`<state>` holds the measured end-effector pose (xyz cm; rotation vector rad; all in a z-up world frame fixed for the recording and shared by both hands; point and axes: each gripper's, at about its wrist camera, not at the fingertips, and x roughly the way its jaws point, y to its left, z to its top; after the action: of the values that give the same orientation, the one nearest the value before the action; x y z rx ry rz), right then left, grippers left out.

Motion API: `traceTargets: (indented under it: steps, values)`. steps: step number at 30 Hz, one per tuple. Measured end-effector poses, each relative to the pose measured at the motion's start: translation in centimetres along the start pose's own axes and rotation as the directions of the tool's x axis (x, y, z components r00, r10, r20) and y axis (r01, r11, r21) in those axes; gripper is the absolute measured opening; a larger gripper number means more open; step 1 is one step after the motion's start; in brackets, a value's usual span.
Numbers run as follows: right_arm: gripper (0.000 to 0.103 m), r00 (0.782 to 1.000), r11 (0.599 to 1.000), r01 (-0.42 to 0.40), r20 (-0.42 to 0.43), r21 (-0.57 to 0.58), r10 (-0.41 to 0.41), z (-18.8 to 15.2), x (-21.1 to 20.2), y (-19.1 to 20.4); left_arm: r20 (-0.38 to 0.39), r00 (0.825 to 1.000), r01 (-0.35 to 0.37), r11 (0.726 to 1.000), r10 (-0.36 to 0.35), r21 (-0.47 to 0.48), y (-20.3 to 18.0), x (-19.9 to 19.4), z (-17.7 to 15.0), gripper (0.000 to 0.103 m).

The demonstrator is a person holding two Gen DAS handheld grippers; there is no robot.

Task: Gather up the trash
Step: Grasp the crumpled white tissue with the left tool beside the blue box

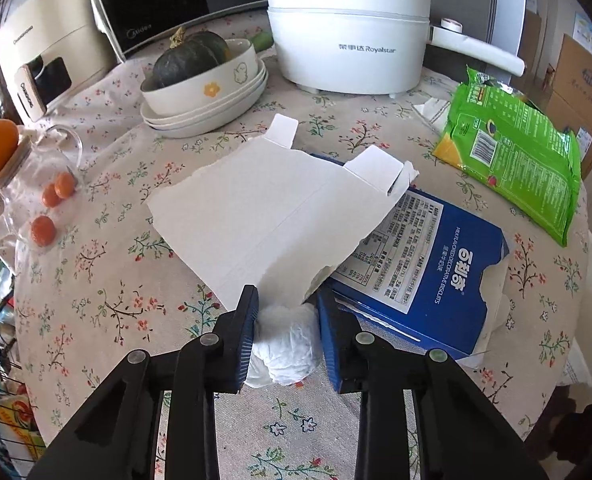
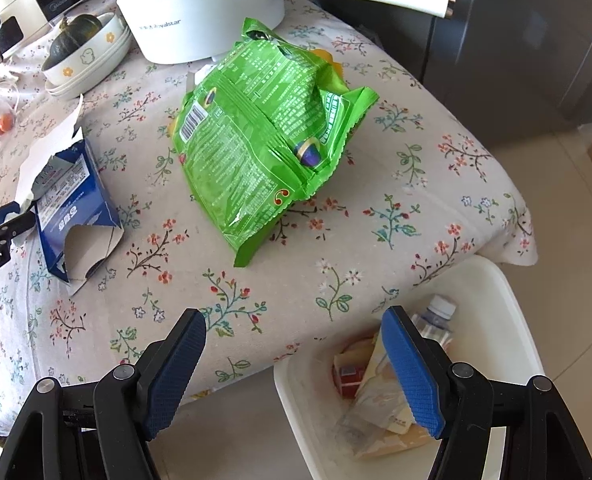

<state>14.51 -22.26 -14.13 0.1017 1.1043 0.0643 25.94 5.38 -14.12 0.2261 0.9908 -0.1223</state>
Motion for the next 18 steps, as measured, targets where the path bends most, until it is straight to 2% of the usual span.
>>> traceTargets:
  steps: [7,13,18]
  values:
    - [0.076,1.000,1.000,0.004,0.023,0.002,-0.004,0.0,-0.7,0.4,0.096,0.994,0.062,0.990,-0.050,-0.126,2.7,-4.4,0.0,0.029]
    - [0.076,0.998,1.000,-0.007,0.055,-0.004,0.007,0.2,-1.6,1.8,0.186,0.976,0.163,0.948,-0.114,-0.273,6.9,-8.8,-1.1,0.028]
    - [0.076,0.996,0.999,-0.033,0.081,-0.002,0.033,0.5,-2.2,3.6,0.233,0.964,0.194,0.932,-0.125,-0.305,8.8,-12.2,-2.9,0.028]
